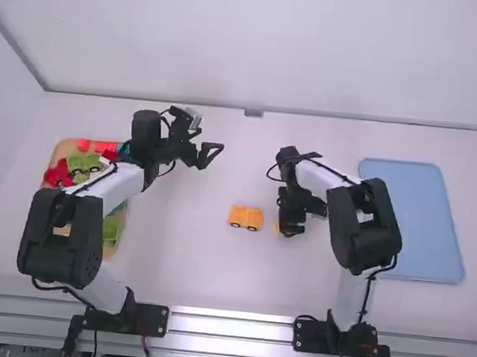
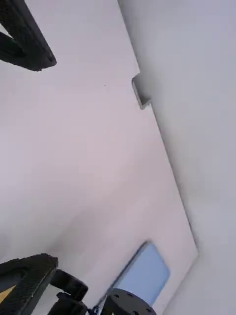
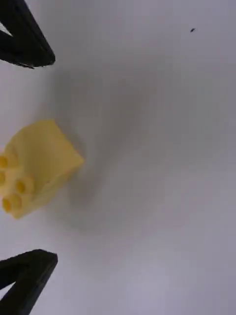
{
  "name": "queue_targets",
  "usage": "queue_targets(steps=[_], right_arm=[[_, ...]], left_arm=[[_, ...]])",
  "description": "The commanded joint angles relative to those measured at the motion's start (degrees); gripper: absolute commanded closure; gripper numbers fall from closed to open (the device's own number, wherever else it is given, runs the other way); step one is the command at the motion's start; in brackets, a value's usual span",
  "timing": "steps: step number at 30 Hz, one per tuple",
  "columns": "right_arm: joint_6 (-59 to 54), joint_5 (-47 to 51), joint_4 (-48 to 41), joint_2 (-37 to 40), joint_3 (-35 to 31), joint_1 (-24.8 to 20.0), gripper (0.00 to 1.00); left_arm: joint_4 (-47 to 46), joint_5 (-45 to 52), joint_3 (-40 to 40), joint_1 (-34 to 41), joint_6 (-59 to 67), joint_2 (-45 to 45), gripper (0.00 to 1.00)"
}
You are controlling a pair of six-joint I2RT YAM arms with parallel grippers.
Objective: Assemble lego blocks to make yellow taxi
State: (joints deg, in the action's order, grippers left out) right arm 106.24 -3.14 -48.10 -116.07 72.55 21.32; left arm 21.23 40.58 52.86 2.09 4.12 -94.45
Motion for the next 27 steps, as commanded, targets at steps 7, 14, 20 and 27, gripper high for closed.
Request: queue_targets(steps=[7, 14, 20, 27], right_arm=[[-20.33, -4.72, -10.62, 2.99, 8.74, -7.37, 0.0], [-49.81, -3.26, -21.05, 6.8, 23.63, -10.45, 0.06], [-86.53, 17.86, -19.98, 7.1, 32.57, -11.28, 0.02], [-109.04, 15.43, -9.4, 6.99, 32.63, -11.96, 0.02]], left_arm=[[0.02, 0.5, 0.22, -0.22, 0.2, -0.28, 0.01], [-0.28, 0.48, 0.22, -0.09, 0.24, -0.28, 0.01], [-1.51, 0.28, 0.22, 0.0, 0.24, -0.26, 0.01], [-4.59, 0.57, 0.22, -0.37, 0.26, -0.26, 0.01]])
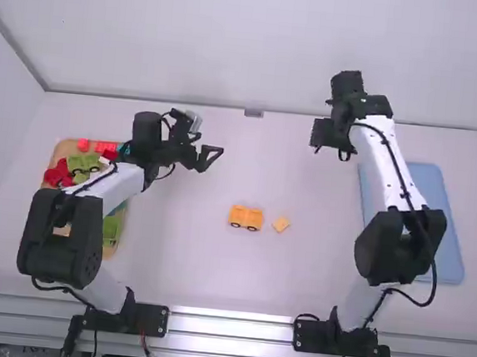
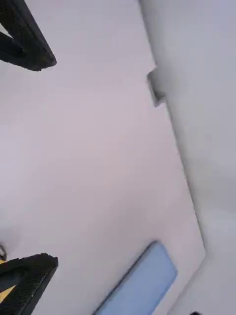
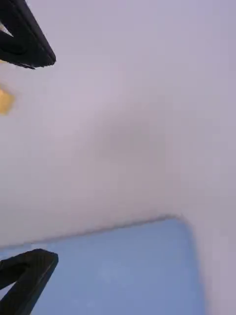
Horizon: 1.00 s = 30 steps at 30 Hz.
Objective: Assemble lego blocks to make yellow taxi
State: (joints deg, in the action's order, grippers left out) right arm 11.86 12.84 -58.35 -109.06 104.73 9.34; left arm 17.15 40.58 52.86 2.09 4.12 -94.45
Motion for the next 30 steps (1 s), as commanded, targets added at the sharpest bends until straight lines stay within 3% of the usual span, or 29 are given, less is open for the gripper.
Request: queue_targets(steps=[1, 4, 7, 10, 13, 19, 24, 30], right_arm=[[-21.79, -7.5, 2.56, -0.02, 0.24, 0.04, 0.02], [-47.08, -32.3, 1.88, -0.02, -2.16, 0.85, 0.01], [-64.76, -45.03, -0.24, -0.02, -6.75, 0.74, 0.02], [-86.97, -55.47, -0.5, -0.02, -15.32, 0.11, 0.02], [-93.18, -56.63, 5.25, -0.02, -22.69, -0.81, 0.01], [-92.0, -56.28, 17.16, -0.02, -32.02, -0.24, 0.01], [-110.12, -58.14, 11.54, -0.04, -36.06, -1.68, 0.01], [-118.9, -62.79, 11.43, -5.29, -37.99, -5.79, 0.01]], left_arm=[[-1.73, 0.52, 0.22, -0.35, 0.87, -0.26, 0.01], [-5.53, 3.69, 0.22, 0.02, 9.84, -0.26, 0.01], [-10.05, 9.81, 0.22, 0.07, 21.03, -0.26, 0.01], [-16.15, 14.27, 0.22, 0.28, 32.7, -0.26, 0.01], [-23.1, 18.86, 0.22, 0.13, 46.31, -0.26, 0.01], [-31.8, 19.93, 0.2, 3.08, 63.65, -0.28, 0.01], [-30.53, 19.87, -0.17, 7.21, 65.94, -0.28, 0.01], [-28.79, 19.87, -0.42, 9.29, 63.76, -0.28, 0.01]])
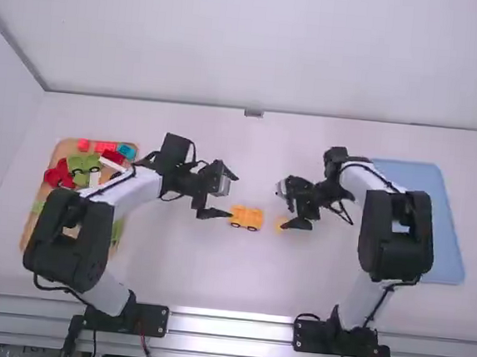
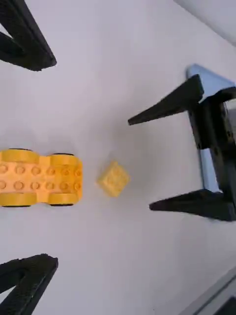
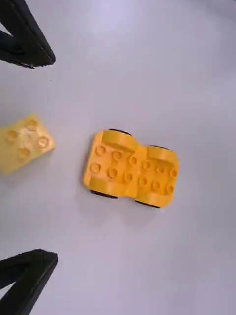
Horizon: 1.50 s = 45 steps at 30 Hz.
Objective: Assemble lego blocks to make yellow taxi
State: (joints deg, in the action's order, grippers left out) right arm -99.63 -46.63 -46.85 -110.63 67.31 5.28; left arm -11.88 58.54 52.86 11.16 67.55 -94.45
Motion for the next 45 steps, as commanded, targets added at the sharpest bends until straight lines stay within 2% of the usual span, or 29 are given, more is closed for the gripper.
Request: queue_targets(steps=[1, 5, 9, 10, 18, 20, 21, 23, 25, 28, 29, 31, 33, 36, 39, 45], right_arm=[[-8.44, -3.34, -0.11, -5.29, -0.5, -2.14, 0.01], [-13.84, -3.78, -0.04, -10.82, -0.5, -3.63, 0.01], [-19.58, -6.36, -0.13, -14.19, -0.52, -5.7, 0.07], [-20.39, -6.54, -0.09, -14.73, -0.55, -5.86, 0.11], [-20.39, -5.9, 0.83, -17.14, -0.52, -4.83, 0.2], [-20.17, -5.6, 1.57, -17.66, -0.55, -4.11, 0.25], [-20.22, -5.27, 1.55, -17.75, -0.55, -3.98, 0.34], [-20.2, -5.05, 1.38, -17.75, -0.52, -4.24, 0.38], [-20.2, -4.96, 1.22, -17.75, -0.52, -4.26, 0.49], [-19.56, -5.03, 0.79, -17.75, -0.52, -4.26, 0.72], [-19.17, -5.07, 0.76, -17.75, -0.52, -4.26, 0.73], [-16.9, -5.66, 0.81, -17.73, -0.52, -4.24, 0.79], [-15.78, -6.36, 0.66, -17.66, -0.42, -4.26, 0.81], [-14.14, -7.87, -2.99, -16.85, 1.05, -4.26, 0.84], [-14.27, -10.56, -10.75, -15.04, 4.42, -4.26, 0.86], [-11.43, -14.71, -11.58, -7.65, 4.83, -4.39, 0.89]], left_arm=[[0.66, 1.9, -0.44, 0.09, -0.98, -0.28, 0.01], [1.44, 1.92, -0.44, 0.11, -4.35, -0.28, 0.01], [1.4, 2.1, -0.44, 0.44, -4.31, -0.28, 0.01], [1.4, 2.01, -0.44, 0.94, -4.33, -0.28, 0.01], [1.77, 1.88, -0.44, 3.21, -4.11, -0.28, 0.01], [2.1, 1.88, -0.44, 3.74, -4.15, -0.33, 0.01], [2.29, 1.51, -0.44, 3.85, -4.72, -0.33, 0.01], [2.51, 0.28, -0.44, 3.85, -5.92, -0.33, 0.01], [2.73, -1.38, -0.44, 3.85, -7.37, -0.35, 0.01], [2.03, -2.49, -0.57, 3.85, -7.74, -0.39, 0.01], [2.08, -2.51, -0.66, 3.85, -7.74, -0.39, 0.01], [3.85, -2.73, -2.05, 3.85, -7.72, -0.39, 0.01], [5.97, -2.73, -3.5, 3.85, -7.74, -0.39, 0.01], [14.03, -2.71, -7.82, 3.85, -7.78, -1.53, 0.01], [22.67, -2.64, -11.08, 3.85, -10.75, -5.03, 0.01], [28.7, -2.6, -10.91, 3.85, -12.5, -11.78, 0.01]])
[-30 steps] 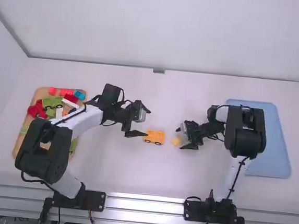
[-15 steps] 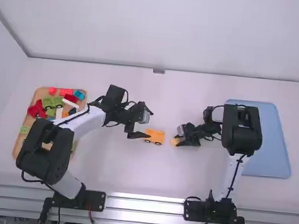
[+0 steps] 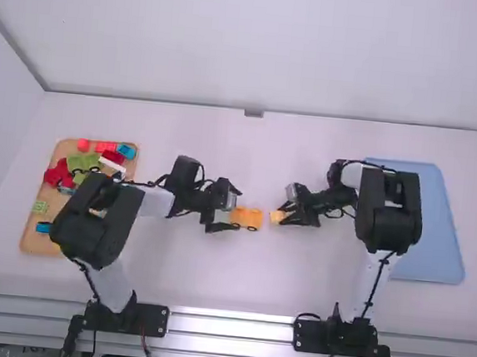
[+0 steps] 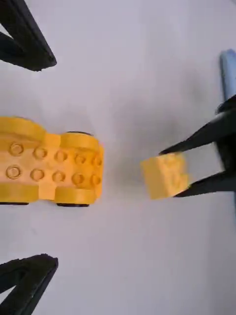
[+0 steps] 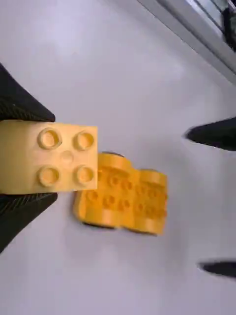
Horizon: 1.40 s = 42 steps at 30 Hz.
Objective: Assemble lego blocks to make yellow taxi
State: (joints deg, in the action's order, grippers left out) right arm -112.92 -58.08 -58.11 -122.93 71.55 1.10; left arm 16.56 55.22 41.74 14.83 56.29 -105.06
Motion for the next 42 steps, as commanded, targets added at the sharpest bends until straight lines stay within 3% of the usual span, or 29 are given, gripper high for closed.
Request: queue_targets(steps=[1, 7, 11, 15, 19, 31, 40, 42], right_arm=[[5.18, -3.37, 1.36, 7.56, 0.02, -0.31, 0.9], [26.91, 4.17, 17.94, 19.89, -6.45, 2.1, 0.91], [46.42, 14.56, 36.06, 29.24, -16.74, 7.52, 0.93], [54.18, 12.37, 48.89, 33.4, -26.16, 10.82, 0.88], [59.91, 7.82, 58.18, 32.28, -31.1, 11.69, 0.88], [61.57, 2.12, 62.31, 20.04, -28.94, 11.72, 0.93], [61.02, 4.46, 62.27, 14.21, -26.45, 13.84, 0.94], [59.52, 4.57, 62.34, 13.81, -26.49, 14.01, 0.94]], left_arm=[[0.17, 0.85, 0.63, 0.17, -1.25, -2.25, 0.01], [0.48, 0.81, 2.25, 0.17, -1.18, -6.03, 0.01], [0.42, 0.87, 3.93, 0.17, 1.14, -9.16, 0.01], [0.44, 0.83, 4.59, 0.17, 1.22, -10.47, 0.01], [-0.63, 1.79, 4.59, 0.17, 5.33, -10.67, 0.01], [4.76, 6.78, 4.74, 0.17, 4.61, -14.43, 0.01], [6.82, 5.99, 4.74, 0.98, 2.21, -14.45, 0.13], [6.84, 4.92, 4.74, 0.98, 1.92, -14.47, 0.19]])
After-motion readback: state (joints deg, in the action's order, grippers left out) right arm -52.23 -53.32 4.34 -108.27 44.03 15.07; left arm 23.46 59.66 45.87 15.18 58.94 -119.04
